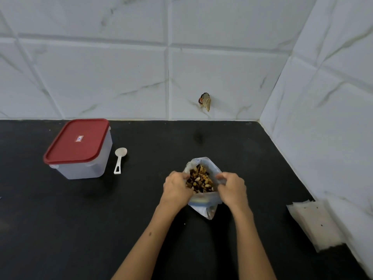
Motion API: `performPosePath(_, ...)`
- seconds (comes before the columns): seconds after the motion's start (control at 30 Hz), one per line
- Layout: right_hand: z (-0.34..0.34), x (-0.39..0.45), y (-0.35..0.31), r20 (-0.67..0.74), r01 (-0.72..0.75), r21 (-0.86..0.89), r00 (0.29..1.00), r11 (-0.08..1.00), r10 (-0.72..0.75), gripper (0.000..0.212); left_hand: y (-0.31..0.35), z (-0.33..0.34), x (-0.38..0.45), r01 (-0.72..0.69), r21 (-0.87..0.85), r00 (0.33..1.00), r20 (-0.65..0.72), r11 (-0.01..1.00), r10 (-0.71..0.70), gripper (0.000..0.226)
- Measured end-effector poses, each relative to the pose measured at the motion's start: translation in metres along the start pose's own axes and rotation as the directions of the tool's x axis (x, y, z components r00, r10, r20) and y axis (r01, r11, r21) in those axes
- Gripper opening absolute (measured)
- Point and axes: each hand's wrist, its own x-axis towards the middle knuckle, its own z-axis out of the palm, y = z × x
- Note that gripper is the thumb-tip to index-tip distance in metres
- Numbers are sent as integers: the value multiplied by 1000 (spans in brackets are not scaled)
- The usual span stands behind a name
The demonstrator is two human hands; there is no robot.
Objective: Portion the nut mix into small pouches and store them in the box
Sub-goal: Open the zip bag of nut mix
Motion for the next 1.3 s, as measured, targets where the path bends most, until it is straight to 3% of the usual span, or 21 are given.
performPosePath(0.23,-19,8,7,-182,-7,-7,983,1000,6,42,15,14,-2,-157,-103,987,-60,982,152,46)
performPosePath(0.37,-23,14,22,-53,-27,-41,998,999,24,36,20,27,3,-119,-64,993,17,991,120,38)
performPosePath(0.5,-27,23,26,-34,95,-75,995,993,-97,22,37,29,13,-105,110,993,-46,988,110,38)
performPosePath(0.7,-25,51,6,82,89,-201,994,975,-73,42,57,22,45,-89,184,987,149,979,61,52)
performPosePath(0.9,-33,60,7,23,82,-217,997,973,-78,48,56,29,56,-137,163,983,146,977,113,61)
performPosePath(1.07,-40,49,6,230,-19,-230,970,973,74,47,57,34,52,-73,181,976,216,981,33,46)
performPosePath(1.2,-40,39,14,259,-195,-240,931,951,256,78,53,38,47,-22,183,964,263,983,-27,65)
performPosePath(1.3,-42,31,16,264,-258,-234,911,938,316,90,53,36,40,31,140,961,269,990,-68,76)
